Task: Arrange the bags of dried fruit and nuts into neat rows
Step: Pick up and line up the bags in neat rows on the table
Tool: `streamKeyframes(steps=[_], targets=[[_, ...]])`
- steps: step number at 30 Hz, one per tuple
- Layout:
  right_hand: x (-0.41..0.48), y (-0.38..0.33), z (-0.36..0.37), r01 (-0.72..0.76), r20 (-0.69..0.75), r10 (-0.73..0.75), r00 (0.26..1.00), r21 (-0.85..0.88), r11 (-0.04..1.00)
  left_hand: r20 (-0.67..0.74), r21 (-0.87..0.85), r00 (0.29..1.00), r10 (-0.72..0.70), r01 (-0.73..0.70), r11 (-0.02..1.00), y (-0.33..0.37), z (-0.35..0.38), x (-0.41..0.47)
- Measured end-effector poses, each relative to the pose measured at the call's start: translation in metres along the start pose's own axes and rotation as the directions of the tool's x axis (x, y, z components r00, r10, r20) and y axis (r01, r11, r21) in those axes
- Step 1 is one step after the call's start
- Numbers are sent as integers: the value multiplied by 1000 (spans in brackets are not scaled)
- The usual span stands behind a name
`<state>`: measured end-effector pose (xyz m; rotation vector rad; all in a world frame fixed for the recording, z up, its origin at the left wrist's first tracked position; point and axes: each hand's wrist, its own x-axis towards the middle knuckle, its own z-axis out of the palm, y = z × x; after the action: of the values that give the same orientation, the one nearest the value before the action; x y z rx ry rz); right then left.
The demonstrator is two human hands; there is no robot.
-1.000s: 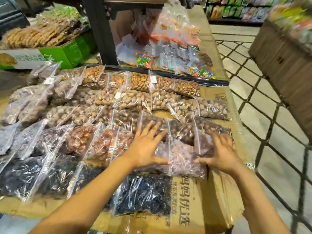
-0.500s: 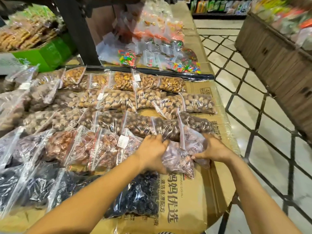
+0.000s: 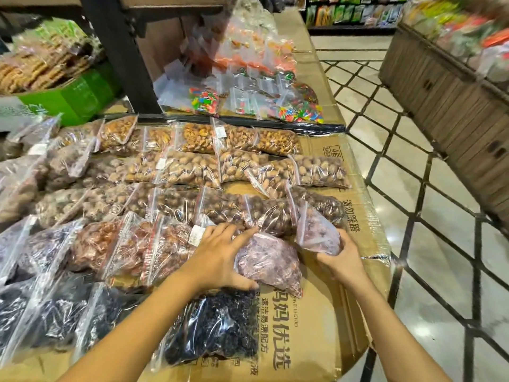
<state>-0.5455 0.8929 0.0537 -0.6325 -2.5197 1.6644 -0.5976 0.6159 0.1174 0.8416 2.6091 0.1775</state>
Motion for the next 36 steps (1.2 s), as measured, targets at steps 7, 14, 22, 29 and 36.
streamKeyframes(steps=[7, 14, 22, 29, 36], targets=[[-14, -14, -13, 294, 335, -195, 922, -277, 915, -83, 17, 997, -5, 7, 1000, -1, 8, 4], [-16, -15, -7, 337, 418, -136, 898, -457, 823, -94, 14, 995, -9, 10, 1000, -2, 10, 5], [-30, -26, 11, 370, 357, -149, 922, -705, 605, -216, -227, 976, 5, -55, 972, -11, 12, -12], [-88, -48, 38, 507, 282, -429, 858, -598, 621, -491, -190, 867, -84, -12, 982, -62, 36, -92], [-134, -59, 115, 843, 686, -489, 538, -449, 297, -407, -156, 888, -214, 164, 974, -104, 69, -164]])
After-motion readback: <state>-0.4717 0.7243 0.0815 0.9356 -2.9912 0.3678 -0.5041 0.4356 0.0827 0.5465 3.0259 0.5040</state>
